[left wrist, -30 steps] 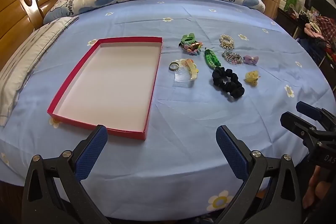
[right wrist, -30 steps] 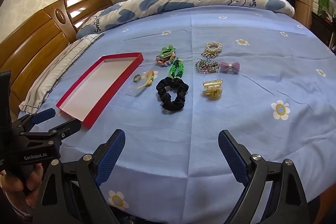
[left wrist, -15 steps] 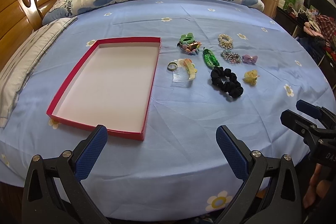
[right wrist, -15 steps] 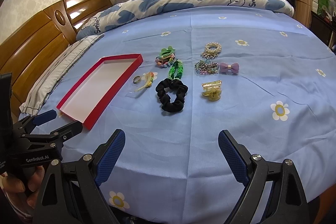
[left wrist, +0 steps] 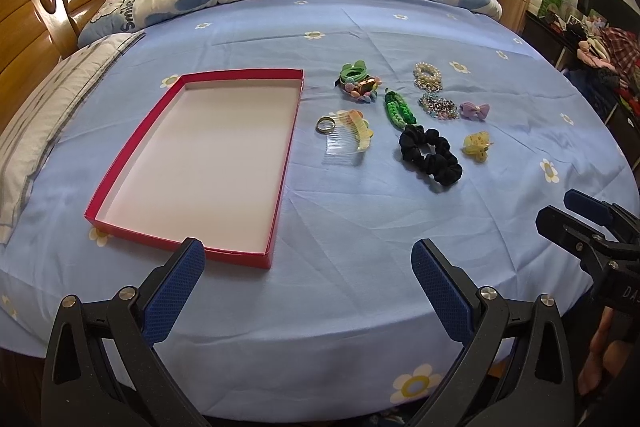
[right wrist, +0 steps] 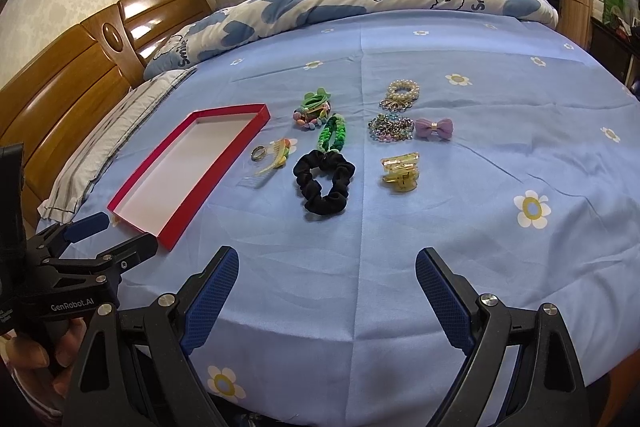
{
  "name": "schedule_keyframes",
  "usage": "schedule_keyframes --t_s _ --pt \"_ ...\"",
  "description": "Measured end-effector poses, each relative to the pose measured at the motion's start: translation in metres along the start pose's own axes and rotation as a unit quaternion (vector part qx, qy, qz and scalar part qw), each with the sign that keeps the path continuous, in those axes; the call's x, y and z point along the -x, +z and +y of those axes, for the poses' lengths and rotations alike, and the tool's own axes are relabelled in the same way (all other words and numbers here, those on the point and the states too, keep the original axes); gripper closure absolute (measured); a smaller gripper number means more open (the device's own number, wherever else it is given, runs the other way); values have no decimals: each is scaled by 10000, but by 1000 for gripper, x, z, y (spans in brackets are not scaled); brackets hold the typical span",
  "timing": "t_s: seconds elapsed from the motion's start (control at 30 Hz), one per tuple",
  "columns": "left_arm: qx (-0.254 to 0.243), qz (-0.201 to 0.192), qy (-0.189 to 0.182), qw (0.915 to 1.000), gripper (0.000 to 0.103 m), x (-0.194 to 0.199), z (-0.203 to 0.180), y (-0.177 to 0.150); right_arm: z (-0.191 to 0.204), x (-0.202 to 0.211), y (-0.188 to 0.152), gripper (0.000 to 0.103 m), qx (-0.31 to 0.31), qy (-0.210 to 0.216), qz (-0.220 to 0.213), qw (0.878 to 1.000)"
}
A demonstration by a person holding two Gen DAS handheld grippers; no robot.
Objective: Organize jewelry
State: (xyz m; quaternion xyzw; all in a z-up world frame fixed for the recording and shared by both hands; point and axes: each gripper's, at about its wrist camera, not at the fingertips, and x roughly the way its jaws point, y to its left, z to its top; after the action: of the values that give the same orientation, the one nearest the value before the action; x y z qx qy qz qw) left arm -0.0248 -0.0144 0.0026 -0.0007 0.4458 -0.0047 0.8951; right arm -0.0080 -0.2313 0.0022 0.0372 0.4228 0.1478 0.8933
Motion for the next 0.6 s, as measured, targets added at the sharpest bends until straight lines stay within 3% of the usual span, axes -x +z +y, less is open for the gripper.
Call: schedule_keyframes --t_s 0.33,0.5,0.6 --pt "15 117 -165 9998 0 -11 -2 3 -8 -6 -3 11 -122 6 -28 9999" --pt "-12 169 -337 9993 0 -18 -9 10 -21 -9 0 11 -172 19 -291 9994" --pt "-49 170 -355 9992 0 -23 -14 14 -31 -13 2 11 -321 12 -185 9993"
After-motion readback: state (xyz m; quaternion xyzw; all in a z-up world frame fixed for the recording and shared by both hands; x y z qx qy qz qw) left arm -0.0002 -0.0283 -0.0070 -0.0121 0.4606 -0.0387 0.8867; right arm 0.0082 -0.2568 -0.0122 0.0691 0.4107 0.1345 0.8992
